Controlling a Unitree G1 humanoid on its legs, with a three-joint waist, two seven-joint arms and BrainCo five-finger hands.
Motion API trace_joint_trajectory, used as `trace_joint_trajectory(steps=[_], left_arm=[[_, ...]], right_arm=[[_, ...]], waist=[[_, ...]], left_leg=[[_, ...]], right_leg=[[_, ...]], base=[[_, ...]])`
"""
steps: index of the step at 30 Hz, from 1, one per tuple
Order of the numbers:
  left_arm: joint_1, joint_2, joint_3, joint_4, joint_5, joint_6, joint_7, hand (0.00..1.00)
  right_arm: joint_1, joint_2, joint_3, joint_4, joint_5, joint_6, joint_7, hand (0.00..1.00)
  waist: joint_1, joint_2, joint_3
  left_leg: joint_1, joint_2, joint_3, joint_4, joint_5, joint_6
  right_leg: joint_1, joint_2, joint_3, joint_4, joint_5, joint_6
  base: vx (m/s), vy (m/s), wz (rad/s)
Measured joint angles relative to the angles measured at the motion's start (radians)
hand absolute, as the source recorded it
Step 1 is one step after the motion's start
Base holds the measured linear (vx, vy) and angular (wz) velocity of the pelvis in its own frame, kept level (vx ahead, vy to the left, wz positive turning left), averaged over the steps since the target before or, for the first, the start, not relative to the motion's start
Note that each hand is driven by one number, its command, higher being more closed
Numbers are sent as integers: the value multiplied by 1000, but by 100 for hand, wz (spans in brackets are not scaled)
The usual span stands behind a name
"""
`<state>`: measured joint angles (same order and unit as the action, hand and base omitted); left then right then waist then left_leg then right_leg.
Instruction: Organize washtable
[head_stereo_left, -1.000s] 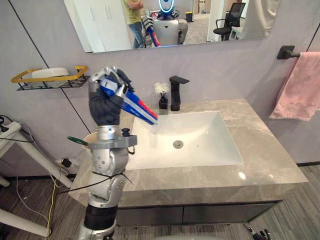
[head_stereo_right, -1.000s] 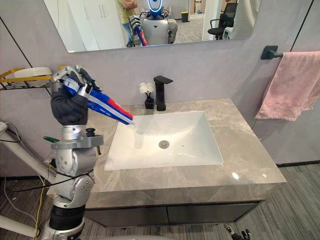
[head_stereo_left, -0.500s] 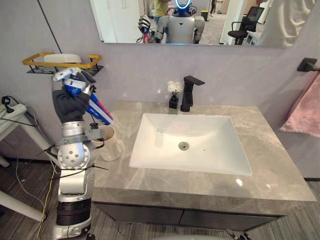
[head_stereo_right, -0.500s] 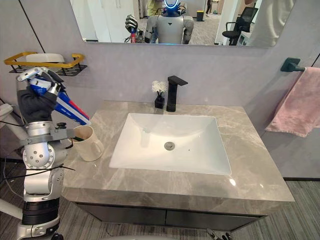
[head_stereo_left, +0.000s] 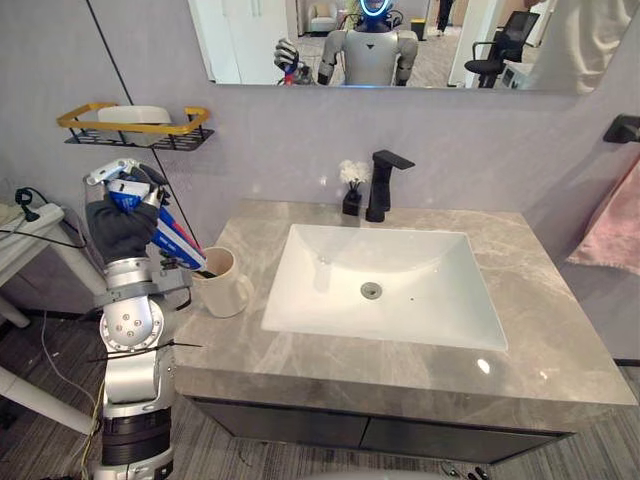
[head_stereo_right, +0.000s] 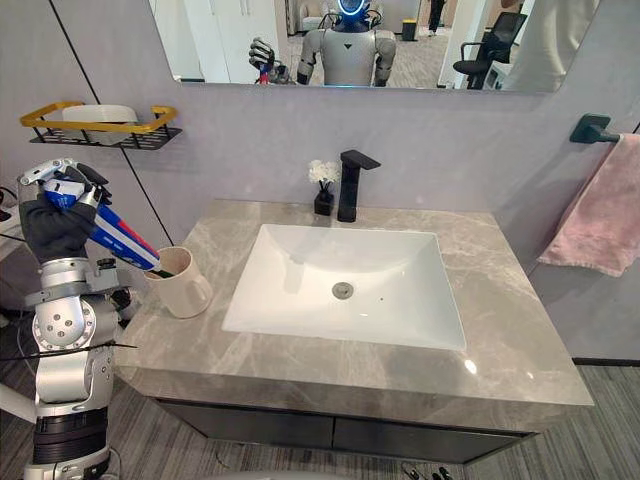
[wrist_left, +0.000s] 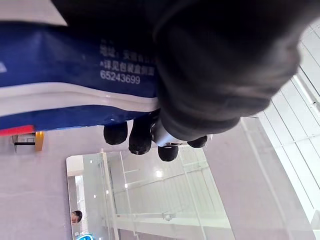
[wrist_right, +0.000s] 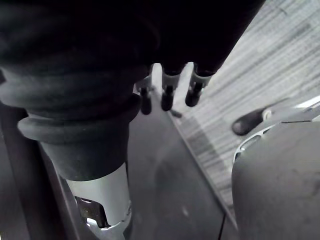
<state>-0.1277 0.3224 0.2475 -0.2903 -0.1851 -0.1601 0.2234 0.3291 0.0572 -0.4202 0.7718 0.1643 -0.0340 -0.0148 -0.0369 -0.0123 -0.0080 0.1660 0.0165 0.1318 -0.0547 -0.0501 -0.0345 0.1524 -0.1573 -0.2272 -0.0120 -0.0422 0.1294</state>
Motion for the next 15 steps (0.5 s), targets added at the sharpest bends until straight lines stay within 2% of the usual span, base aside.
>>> trace_joint_trajectory(steps=[15], left_arm=[[3, -28, 0, 59, 1, 22, 1, 100]], right_arm=[[12, 1, 37, 0, 0, 0, 0, 0]], waist=[[-2, 3, 1]], left_leg=[[2, 2, 6, 0, -1, 0]], right_leg=[[1, 2, 7, -5, 0, 0]], base=[[-2, -3, 0]])
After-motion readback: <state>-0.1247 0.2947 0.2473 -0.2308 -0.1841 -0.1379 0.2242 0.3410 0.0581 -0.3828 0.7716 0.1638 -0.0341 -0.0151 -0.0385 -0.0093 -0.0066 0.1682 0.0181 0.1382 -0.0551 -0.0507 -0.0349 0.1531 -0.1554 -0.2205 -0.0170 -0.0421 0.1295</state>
